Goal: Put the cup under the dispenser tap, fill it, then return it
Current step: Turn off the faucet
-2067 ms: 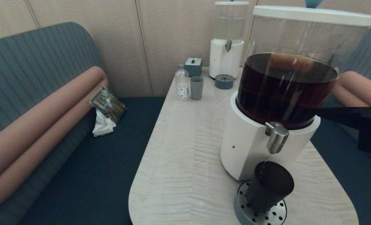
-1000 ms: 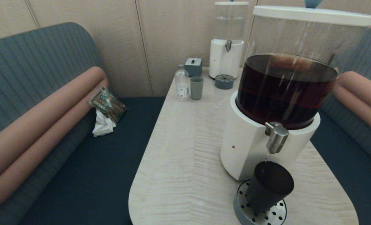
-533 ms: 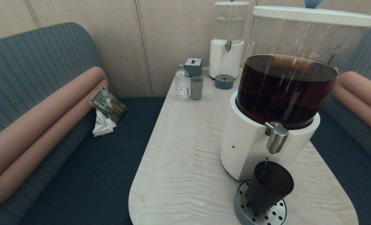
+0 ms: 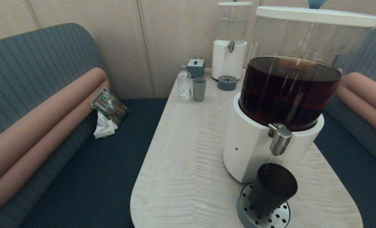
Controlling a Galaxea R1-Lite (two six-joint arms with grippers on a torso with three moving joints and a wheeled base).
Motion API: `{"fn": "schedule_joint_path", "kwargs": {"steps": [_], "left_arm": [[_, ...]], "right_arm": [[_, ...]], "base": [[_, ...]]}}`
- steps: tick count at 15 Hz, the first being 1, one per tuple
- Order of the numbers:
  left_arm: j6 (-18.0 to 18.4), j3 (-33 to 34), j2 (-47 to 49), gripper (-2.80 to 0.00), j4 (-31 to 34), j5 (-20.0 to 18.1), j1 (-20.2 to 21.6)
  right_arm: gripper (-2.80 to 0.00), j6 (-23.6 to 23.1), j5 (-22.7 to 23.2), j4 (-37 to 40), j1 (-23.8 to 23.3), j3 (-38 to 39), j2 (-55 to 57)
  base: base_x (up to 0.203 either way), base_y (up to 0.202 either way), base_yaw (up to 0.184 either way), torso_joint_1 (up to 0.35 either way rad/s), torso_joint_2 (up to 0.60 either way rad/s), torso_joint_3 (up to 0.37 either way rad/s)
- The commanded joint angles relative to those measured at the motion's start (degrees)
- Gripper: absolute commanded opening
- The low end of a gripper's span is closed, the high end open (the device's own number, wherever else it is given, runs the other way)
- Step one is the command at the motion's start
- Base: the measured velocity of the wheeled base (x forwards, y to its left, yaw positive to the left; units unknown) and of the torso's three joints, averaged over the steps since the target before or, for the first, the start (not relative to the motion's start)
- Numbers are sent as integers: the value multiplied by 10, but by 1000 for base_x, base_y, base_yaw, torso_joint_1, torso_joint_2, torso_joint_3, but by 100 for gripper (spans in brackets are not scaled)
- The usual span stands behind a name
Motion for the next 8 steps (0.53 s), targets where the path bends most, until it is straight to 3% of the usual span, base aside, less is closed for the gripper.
{"fn": "schedule_joint_path", "kwargs": {"steps": [1,8], "left_arm": [[0,23,1,-280,-1,0,0],[0,23,1,-280,-1,0,0]], "right_arm": [[-280,0,0,1,-10,5,-36],[-280,-5,-4,-4,-26,67,-117]], "base": [[0,0,0,0,0,0],[0,0,0,0,0,0]]}}
